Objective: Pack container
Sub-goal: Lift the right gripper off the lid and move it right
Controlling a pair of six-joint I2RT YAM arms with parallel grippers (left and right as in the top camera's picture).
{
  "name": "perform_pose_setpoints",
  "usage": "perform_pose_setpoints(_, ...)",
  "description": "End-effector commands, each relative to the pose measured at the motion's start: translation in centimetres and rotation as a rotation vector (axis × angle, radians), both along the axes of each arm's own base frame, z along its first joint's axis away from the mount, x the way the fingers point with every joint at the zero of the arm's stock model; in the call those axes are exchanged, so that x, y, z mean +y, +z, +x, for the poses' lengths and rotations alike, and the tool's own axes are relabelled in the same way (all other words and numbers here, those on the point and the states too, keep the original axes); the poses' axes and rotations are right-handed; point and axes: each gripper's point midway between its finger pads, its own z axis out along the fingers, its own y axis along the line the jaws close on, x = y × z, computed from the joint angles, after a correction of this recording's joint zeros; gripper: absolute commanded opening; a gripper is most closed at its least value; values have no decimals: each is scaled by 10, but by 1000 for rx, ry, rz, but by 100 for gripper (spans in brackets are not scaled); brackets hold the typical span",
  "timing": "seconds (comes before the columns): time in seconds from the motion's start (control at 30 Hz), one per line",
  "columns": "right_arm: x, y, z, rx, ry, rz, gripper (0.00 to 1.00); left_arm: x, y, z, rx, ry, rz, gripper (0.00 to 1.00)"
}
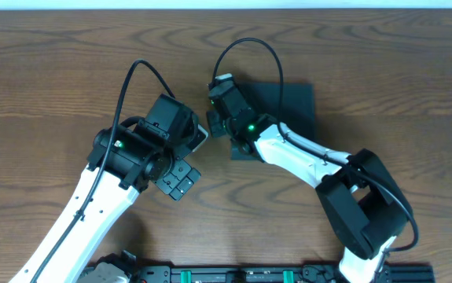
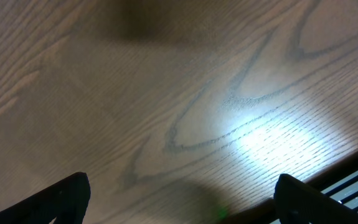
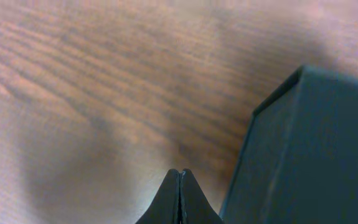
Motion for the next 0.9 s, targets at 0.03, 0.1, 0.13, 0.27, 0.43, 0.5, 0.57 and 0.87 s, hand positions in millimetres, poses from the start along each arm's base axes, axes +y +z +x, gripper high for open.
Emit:
perform_pose_setpoints(0.03, 16, 20, 1, -4, 78, 64, 1, 4, 0, 0, -5, 3, 11, 95)
perform_pose_setpoints(0.1, 14, 56, 5, -68, 63, 91, 1, 4, 0, 0, -5, 3, 11, 95)
perform_pose_setpoints(0.13, 1, 74, 7, -108, 18, 71, 1, 4, 0, 0, -5, 3, 11, 95)
perform_pose_setpoints(0.27, -46, 99, 7, -161, -118, -65, 1, 4, 1, 1, -5, 3, 11, 95)
perform_pose_setpoints(0.43, -119, 107, -2, -170, -342, -284, 1, 4, 0, 0, -5, 3, 11, 95)
perform_pose_setpoints(0.5, -152, 109, -9, -170, -458, -385, 1, 4, 0, 0, -5, 3, 11, 95)
perform_pose_setpoints(0.57, -175, 100, -21, -116, -513, -456, 1, 4, 0, 0, -5, 3, 11, 95)
perform_pose_setpoints(0.87, -233, 59, -42, 53, -645, -471, 1, 4, 0, 0, -5, 3, 11, 95)
